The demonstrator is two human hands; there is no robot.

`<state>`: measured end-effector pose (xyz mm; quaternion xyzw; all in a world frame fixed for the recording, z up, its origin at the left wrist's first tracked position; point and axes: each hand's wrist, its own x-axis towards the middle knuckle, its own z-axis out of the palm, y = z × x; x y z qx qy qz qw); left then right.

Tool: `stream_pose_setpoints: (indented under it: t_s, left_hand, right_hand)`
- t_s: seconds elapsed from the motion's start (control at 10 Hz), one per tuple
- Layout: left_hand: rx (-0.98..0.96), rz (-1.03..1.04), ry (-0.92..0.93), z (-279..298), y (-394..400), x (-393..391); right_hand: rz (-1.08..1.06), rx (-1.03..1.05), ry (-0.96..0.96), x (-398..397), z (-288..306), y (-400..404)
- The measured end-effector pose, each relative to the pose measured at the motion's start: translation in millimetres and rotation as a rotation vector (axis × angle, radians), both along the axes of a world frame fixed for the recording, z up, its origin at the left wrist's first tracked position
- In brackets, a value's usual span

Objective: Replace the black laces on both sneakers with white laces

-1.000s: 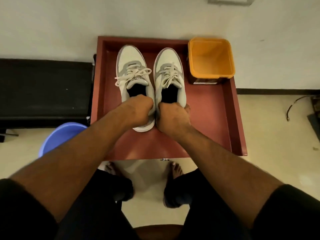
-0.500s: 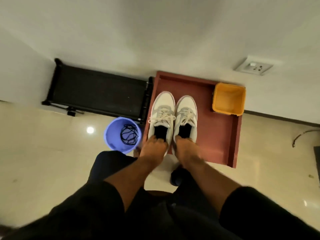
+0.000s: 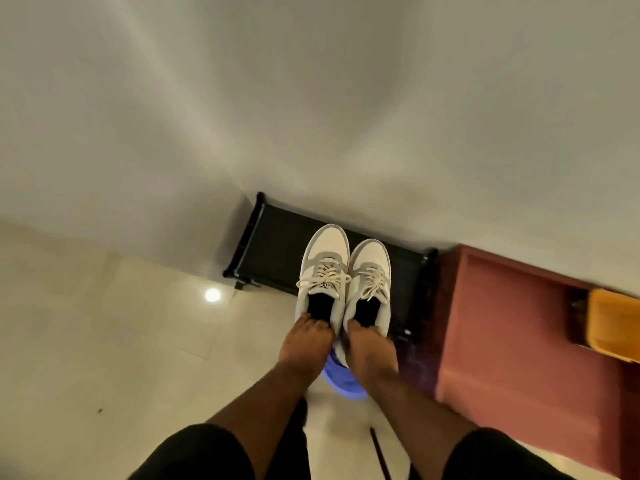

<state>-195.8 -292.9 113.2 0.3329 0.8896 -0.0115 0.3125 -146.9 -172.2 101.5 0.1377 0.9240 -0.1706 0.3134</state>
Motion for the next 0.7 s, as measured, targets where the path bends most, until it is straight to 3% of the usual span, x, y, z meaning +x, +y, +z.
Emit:
stream_pose_setpoints:
  t_s: [0.2,0.3,0.5,0.6,0.7]
  left_hand:
    - [0.009,-0.023,0.063,-74,-69,-100]
    - [0.005,0.009,0.017,-118,-87,-115]
    - [-0.063,-0.103,0.122,-178,-111,-141]
    - [-0.073,-0.124,0.143,-194,-110,-140]
    - [-0.054,-0.124,0.17,-202,-117,-135]
  right_hand:
    - [-0.033,0.055,-0.003,-88,-81,-72]
    - [-0.019,0.099,-0.023,-103,-120,-94]
    - [-0.043,0.239,0.106,-112,-176,-118]
    - [-0.048,0.238,0.084,-110,-193,-122]
    - [-0.077,0.093,0.084,-110,-196,-117]
